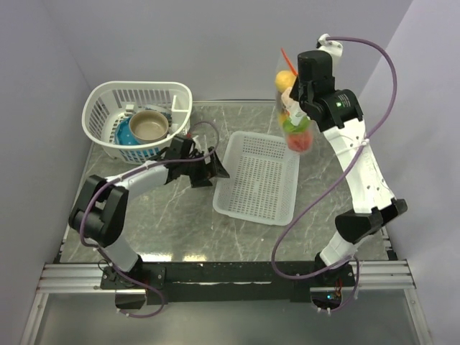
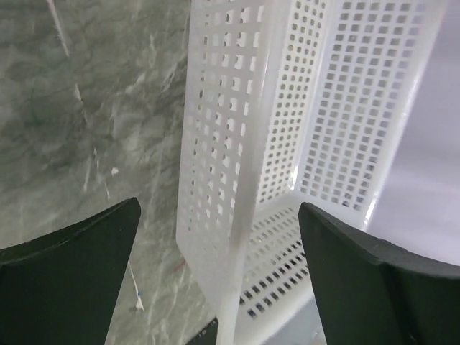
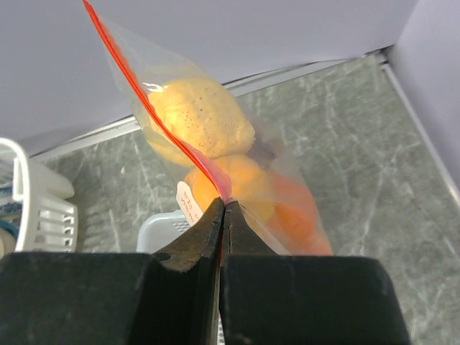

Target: Open the zip-top bag and remove the fake food

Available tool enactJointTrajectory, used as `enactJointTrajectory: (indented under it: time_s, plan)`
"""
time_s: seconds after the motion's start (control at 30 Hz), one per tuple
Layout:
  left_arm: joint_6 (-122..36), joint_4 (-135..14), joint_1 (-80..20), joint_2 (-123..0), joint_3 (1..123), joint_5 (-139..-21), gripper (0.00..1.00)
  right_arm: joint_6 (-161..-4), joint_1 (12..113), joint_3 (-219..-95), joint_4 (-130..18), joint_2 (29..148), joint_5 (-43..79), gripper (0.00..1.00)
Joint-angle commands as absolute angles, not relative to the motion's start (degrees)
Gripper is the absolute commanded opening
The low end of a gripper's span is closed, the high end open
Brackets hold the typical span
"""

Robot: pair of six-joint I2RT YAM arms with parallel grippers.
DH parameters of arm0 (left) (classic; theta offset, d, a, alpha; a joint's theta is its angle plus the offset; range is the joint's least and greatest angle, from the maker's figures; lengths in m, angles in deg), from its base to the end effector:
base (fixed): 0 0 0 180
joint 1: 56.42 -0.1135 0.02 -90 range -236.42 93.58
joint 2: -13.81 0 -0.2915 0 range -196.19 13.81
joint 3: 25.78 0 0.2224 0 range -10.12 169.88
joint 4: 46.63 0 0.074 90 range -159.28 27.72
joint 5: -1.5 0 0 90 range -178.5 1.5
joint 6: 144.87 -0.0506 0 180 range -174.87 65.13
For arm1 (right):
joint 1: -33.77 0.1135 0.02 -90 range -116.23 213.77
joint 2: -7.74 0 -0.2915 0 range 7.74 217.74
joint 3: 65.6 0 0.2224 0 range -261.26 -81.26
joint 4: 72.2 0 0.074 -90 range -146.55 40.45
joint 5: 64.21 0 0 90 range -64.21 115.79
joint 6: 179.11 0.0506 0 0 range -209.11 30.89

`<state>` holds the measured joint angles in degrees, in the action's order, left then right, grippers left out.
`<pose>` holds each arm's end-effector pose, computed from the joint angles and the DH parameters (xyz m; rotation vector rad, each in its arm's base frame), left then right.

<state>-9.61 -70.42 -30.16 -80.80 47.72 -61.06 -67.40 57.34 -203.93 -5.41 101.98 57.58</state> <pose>0.2902 -0.1692 0.2400 -0.1655 2.5508 -1.1210 0.2941 0.0992 0.5138 0.3244 1.8772 -0.0123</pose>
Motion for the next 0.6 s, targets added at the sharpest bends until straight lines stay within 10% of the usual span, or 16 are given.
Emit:
enactJointTrajectory:
  time_s: [0.0,0.57]
  plan:
    - [-12.3,-66.6,-32.3,-73.9,50.0,-55.0,0.99,-66.3,57.7,-208.1,-7.3,101.5,48.7,0.0]
    - [-71.5,-109.5,-35.5,-36.4,70.5,-75.4,0.99,-72.9,84.5,-209.4,-10.1,100.9,36.2,0.0]
